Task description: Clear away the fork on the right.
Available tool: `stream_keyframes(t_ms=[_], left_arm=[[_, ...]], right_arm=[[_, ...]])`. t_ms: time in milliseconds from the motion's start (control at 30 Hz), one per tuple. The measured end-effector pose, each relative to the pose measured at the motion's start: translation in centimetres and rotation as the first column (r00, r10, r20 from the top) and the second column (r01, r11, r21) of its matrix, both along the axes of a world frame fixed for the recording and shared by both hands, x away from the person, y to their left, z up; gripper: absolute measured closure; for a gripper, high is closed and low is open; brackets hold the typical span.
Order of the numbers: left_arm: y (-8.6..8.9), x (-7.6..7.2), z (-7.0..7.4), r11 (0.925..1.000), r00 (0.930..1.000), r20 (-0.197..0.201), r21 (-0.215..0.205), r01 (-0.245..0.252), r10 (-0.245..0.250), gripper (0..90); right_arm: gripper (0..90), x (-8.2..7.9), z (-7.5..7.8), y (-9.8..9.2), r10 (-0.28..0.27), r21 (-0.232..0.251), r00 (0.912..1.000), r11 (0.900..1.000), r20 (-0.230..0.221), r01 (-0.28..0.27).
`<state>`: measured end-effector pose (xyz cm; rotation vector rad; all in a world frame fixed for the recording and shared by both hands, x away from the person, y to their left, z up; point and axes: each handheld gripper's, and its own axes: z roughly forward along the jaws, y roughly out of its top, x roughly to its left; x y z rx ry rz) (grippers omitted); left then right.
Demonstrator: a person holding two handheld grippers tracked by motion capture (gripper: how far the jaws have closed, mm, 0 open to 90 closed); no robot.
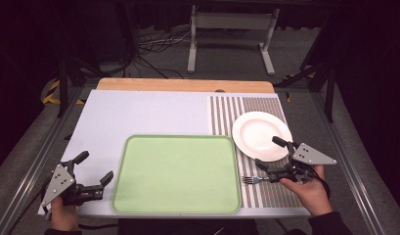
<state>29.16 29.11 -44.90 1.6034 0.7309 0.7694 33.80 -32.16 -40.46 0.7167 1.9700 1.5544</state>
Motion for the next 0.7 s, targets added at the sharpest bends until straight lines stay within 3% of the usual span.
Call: stream_keyframes(t_ms=[100,200,233,300,333,367,400,467,667,700], left_arm=[[0.0,0.0,0.0,1.0,1.0,-0.002,0.003,-0.001,0.001,0.0],[0.0,0.0,0.0,1.0,1.0,-0.001,0.003,0.001,-0.001,0.0],[0.0,0.0,0.0,1.0,1.0,-0.002,0.003,0.0,0.0,0.0],[0.0,0.0,0.0,1.0,1.0,-0.002,0.004,0.0,0.0,0.0],[0.0,0.0,0.0,1.0,1.0,-0.003,0.005,0.001,-0.001,0.0],[0.0,0.0,0.0,1.0,1.0,-0.003,0.006,0.001,-0.001,0.0],[0.0,0.0,0.0,1.0,1.0,-0.001,0.004,0.0,0.0,0.0],[0.0,0.0,0.0,1.0,1.0,-0.002,0.005,0.0,0.0,0.0],[0.0,0.0,0.0,1.0,1.0,-0.002,0.006,0.001,0.0,0.0],[0.0,0.0,0.0,1.0,1.0,-0.002,0.008,0.0,0.0,0.0]], right_arm=[[3.2,0.2,0.5,-0.1,0.027,-0.083,0.9989,0.996,-0.038,-0.03],[3.1,0.5,1.3,-0.2,0.042,-0.172,0.9969,0.984,-0.066,-0.053],[3.1,0.5,1.3,-0.2,0.042,-0.172,0.9969,0.984,-0.066,-0.053],[3.2,0.7,1.9,-0.1,0.054,-0.239,0.9939,0.968,-0.096,-0.076],[3.2,0.7,1.9,-0.1,0.054,-0.239,0.9939,0.968,-0.096,-0.076],[4.5,0.9,2.3,-0.1,0.066,-0.289,0.9904,0.952,-0.121,-0.099],[4.5,0.9,2.3,-0.1,0.066,-0.289,0.9904,0.952,-0.121,-0.099],[5.7,1.0,2.6,0.0,0.078,-0.332,0.9863,0.935,-0.145,-0.123],[5.5,1.3,3.2,0.6,0.105,-0.462,0.9682,0.864,-0.227,-0.202],[5.5,1.4,3.3,0.7,0.106,-0.488,0.9656,0.847,-0.238,-0.213]])
